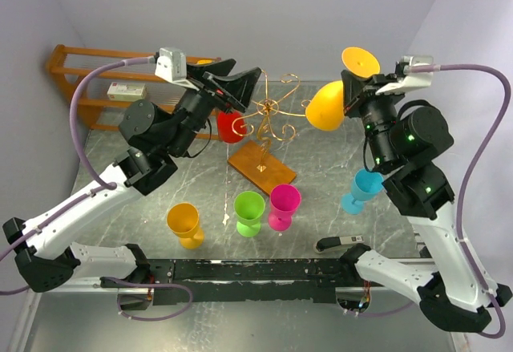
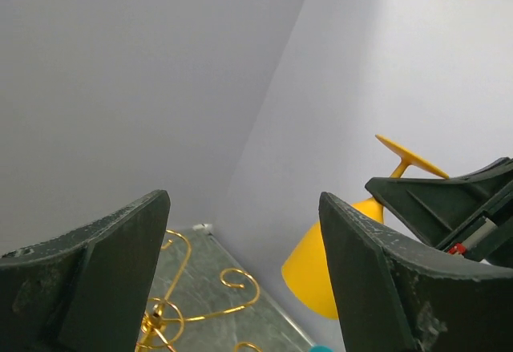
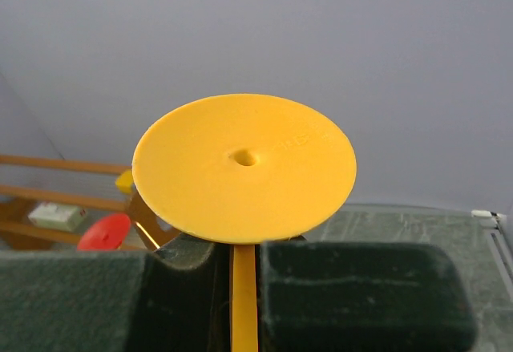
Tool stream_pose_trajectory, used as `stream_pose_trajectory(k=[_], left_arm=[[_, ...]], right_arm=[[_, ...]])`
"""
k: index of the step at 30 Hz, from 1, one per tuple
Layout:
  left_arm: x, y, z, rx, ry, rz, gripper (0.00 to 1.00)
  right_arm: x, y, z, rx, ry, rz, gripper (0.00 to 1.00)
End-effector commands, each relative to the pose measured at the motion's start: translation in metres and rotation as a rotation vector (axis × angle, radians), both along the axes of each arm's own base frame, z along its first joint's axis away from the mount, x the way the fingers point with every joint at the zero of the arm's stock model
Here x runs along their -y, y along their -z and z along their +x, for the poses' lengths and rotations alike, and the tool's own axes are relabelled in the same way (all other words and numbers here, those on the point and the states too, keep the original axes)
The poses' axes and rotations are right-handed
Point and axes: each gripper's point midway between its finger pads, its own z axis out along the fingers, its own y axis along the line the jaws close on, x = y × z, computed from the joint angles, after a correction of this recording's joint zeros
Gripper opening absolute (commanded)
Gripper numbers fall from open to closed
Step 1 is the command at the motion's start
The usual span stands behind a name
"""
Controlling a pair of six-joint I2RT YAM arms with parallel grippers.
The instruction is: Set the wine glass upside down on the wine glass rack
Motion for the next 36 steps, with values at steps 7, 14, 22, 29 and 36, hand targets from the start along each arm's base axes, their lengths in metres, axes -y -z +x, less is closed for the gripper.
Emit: stream_pose_trajectory(k=[7,14,22,29,36], left_arm=[[0.029,-0.001,-0.019,-0.113,0.213,-0.021,0.86],[0.033,0.005,-0.011,-0.132,0.201,0.027,0.87],[0.057,0.017,-0.006,-0.216,0.375,0.006,0.87],[0.113,0.032,-0.012,-0.342,0.653,-0.036,0.90],[0.144,0.043,-0.008,-0.454,0.870,-0.105,0.78]], right_arm=[[0.006,0.022,-0.020,-0.056,-0.041,-0.119,0.00],[0.007,0.042,-0.015,-0.085,-0.022,-0.144,0.00],[0.000,0.052,-0.002,-0.047,-0.017,-0.319,0.00],[-0.002,0.063,-0.004,0.004,-0.041,-0.484,0.00],[-0.007,0.065,-0.017,0.064,-0.096,-0.516,0.00]])
